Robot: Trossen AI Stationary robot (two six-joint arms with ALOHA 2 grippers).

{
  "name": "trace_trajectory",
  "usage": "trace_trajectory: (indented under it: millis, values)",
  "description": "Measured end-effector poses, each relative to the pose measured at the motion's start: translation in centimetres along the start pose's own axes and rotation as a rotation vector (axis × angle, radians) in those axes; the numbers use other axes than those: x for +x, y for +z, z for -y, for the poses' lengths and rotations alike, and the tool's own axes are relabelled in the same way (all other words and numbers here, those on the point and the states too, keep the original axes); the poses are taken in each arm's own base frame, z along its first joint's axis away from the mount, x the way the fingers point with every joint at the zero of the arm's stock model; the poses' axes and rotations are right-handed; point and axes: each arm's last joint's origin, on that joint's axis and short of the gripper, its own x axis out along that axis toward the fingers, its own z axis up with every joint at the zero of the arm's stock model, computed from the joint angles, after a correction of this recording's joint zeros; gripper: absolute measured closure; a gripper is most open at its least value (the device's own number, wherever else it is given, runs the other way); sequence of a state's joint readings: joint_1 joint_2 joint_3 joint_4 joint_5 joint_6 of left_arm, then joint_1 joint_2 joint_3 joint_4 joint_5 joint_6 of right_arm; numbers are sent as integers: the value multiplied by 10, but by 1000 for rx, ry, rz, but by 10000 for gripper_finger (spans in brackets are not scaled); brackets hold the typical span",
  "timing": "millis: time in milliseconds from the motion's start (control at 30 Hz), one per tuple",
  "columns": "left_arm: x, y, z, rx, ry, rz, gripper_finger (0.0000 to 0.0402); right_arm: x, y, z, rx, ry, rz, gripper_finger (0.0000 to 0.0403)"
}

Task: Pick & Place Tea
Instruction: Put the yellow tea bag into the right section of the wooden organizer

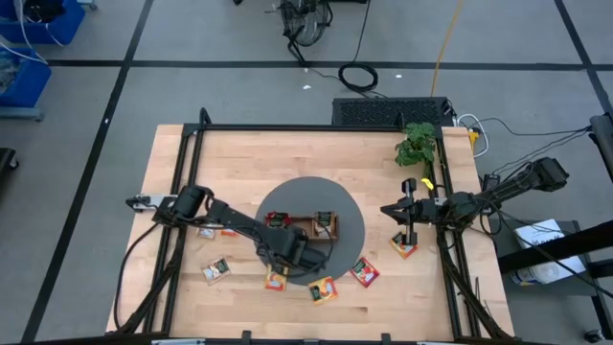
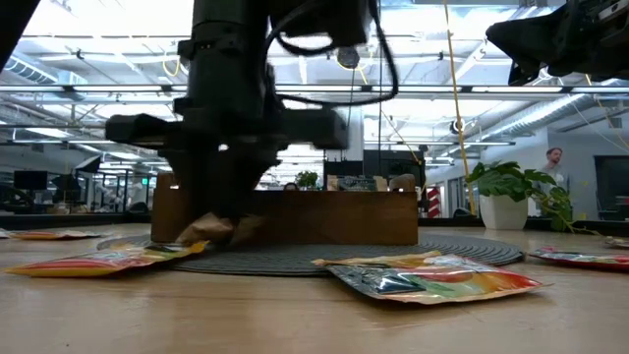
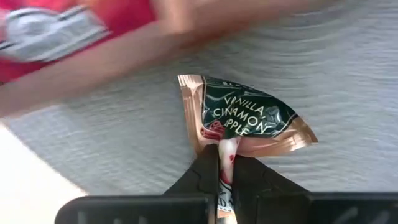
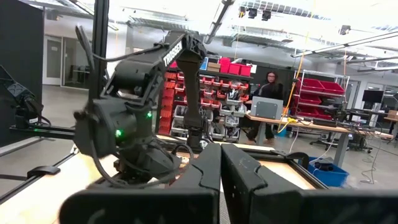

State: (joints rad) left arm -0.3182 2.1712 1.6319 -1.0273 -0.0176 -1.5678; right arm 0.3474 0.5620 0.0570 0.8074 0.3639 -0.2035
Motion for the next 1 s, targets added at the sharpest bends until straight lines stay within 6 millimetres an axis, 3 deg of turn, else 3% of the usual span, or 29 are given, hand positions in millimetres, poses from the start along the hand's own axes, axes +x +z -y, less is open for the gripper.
trace_trajectory:
  millis: [133, 300, 533, 767, 900, 1000]
  values:
    - [-21, -6, 10, 64, -51, 47, 385, 0, 0, 0, -1, 0, -2, 403]
    - [-61, -20, 22, 151, -123, 169, 385, 0, -1, 0, -4, 3, -12, 403]
    - [-112, -35, 28, 442, -144, 577, 385, 0, -2, 0, 22, 3, -17, 403]
    - [-109, -36, 37, 840, 101, 1021, 385, 0, 0, -2, 43, 44, 7, 403]
    - [-100, -17, 37, 847, 206, 1085, 367, 0, 8, -5, 73, 213, 114, 403]
    - [-91, 1, 37, 890, 285, 1068, 332, 1, 8, -3, 164, 117, 95, 403]
